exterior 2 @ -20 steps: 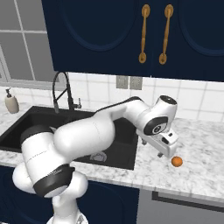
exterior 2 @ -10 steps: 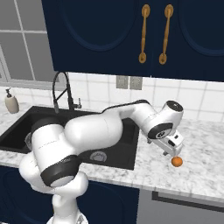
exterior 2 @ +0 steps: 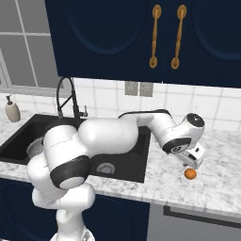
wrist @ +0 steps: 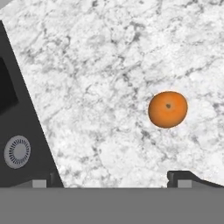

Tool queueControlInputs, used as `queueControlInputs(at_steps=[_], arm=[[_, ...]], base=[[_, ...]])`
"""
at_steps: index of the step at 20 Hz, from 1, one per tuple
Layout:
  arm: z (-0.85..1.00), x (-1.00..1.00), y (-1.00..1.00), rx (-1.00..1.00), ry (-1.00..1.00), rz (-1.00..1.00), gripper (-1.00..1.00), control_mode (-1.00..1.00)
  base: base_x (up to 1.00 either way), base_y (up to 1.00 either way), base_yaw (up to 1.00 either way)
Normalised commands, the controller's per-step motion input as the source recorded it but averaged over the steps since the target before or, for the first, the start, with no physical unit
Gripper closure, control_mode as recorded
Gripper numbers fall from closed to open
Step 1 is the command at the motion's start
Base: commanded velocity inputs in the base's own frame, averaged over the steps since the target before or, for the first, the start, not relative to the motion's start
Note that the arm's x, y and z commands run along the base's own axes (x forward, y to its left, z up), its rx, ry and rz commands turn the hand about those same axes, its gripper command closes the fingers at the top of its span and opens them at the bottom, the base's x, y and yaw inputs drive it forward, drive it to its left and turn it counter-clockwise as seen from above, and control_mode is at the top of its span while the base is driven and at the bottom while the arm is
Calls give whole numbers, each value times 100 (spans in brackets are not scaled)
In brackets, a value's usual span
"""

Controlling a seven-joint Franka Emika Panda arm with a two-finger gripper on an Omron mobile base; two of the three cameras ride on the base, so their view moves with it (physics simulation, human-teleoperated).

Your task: Put the colander in the sink, put the tangerine in the colander, and turn on the sink faucet and pour water over the colander.

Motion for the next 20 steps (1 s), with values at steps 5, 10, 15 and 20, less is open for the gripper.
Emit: queueControlInputs(at_steps=[5, 10, 15, 20], arm=[[0, 0, -6, 0, -7, 2, -100, -100], [-3, 8, -27, 0, -4, 6, -100, -100], [0, 4, 0, -18, 8, 2, -100, -100], [2, 1, 8, -40, 44, 0, -100, -100]], base=[[0, 0, 0], [0, 0, 0], [0, 0, 0], [0, 0, 0]])
